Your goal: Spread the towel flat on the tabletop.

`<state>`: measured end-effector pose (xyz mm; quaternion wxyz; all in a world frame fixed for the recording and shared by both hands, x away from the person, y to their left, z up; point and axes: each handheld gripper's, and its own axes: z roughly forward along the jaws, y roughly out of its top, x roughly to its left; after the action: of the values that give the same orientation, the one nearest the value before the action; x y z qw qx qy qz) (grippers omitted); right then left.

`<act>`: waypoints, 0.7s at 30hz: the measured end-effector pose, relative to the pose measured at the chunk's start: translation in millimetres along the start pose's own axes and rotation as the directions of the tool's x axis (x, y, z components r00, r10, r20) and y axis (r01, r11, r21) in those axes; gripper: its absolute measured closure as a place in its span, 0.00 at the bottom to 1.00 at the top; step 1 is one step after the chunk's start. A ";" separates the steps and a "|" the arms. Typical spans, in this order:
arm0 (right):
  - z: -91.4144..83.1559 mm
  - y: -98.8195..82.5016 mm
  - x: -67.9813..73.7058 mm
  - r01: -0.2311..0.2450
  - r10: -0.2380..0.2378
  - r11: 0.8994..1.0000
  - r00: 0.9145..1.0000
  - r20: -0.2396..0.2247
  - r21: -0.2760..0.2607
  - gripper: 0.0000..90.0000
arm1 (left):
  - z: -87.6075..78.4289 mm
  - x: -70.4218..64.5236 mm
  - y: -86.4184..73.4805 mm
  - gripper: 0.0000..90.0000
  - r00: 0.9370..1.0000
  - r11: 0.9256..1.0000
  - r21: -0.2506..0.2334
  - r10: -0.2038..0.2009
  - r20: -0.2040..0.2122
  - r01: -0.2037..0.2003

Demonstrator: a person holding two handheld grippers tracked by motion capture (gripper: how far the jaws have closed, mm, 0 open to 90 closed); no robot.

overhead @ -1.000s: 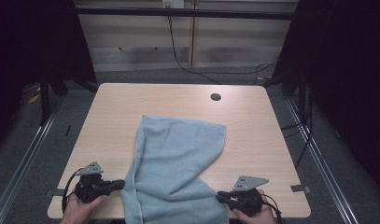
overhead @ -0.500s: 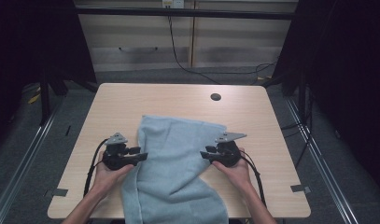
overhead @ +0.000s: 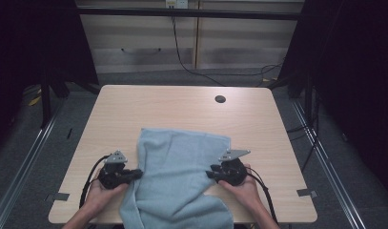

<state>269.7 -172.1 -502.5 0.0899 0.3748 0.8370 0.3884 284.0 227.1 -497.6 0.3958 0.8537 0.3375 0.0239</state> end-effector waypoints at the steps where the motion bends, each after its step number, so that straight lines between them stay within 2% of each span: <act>1: -3.2 -3.5 4.0 0.003 -0.003 1.000 1.000 -0.005 0.003 0.74 | -3.8 -6.7 -5.8 0.95 1.000 1.000 0.005 0.004 0.027 -0.004; 5: -24.1 -24.6 27.0 0.018 -0.018 1.000 0.999 -0.043 0.018 0.74 | -17.4 -27.0 -26.6 0.94 0.993 1.000 0.014 0.015 0.117 -0.016; 7: -33.3 -35.0 38.7 0.013 -0.012 1.000 0.998 -0.069 0.020 0.74 | -26.3 -35.4 -34.1 0.94 0.991 1.000 0.026 0.013 0.136 -0.017; 8: -37.3 -39.0 44.3 0.023 -0.021 0.999 0.997 -0.076 0.025 0.75 | -30.7 -38.1 -37.1 0.93 0.988 0.999 0.036 0.027 0.150 -0.033; 9: -41.0 -42.2 48.9 0.025 -0.022 0.999 0.996 -0.082 0.034 0.75 | -35.6 -40.0 -39.1 0.91 0.987 0.998 0.040 0.041 0.157 -0.048; 10: -43.5 -44.5 51.6 0.030 -0.027 0.999 0.996 -0.086 0.036 0.74 | -41.3 -40.0 -39.9 0.86 0.988 0.999 0.020 0.047 0.150 -0.051; 12: -48.1 -45.4 51.5 0.021 -0.018 0.999 0.996 -0.086 0.031 0.70 | -50.7 -34.6 -37.3 0.81 0.990 1.000 -0.022 0.025 0.141 -0.022; 13: -52.7 -40.7 41.6 0.004 -0.005 1.000 0.998 -0.065 -0.019 0.69 | -53.0 -29.6 -34.0 0.76 0.991 0.999 -0.039 0.015 0.134 -0.010; 14: -52.7 -40.7 41.6 0.004 -0.005 1.000 0.998 -0.065 -0.019 0.69 | -52.6 -23.5 -29.3 0.76 0.992 0.998 -0.057 0.005 0.125 0.002; 15: -54.3 -36.8 33.4 -0.013 0.011 0.999 0.999 -0.052 -0.044 0.68 | -50.5 -17.5 -23.4 0.74 0.994 0.997 -0.072 -0.006 0.113 0.014; 16: -55.4 -32.4 23.9 -0.029 0.027 0.998 0.999 -0.034 -0.062 0.68 | -47.1 -10.7 -16.7 0.72 0.995 0.996 -0.087 -0.003 0.097 0.012; 18: -55.9 -23.5 2.9 -0.052 0.054 0.995 0.998 0.017 -0.084 0.67 | -37.4 3.5 -2.2 0.70 0.997 0.994 -0.098 -0.034 0.065 0.040; 21: -51.9 -13.5 -24.8 -0.085 0.093 0.991 0.993 0.076 -0.100 0.66 | -22.4 23.1 19.6 0.68 0.998 0.992 -0.110 -0.061 0.021 0.063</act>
<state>256.7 -225.3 -480.2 0.1240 0.4224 0.7953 0.4168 305.8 246.7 -474.0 0.4461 0.8198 0.3582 0.0226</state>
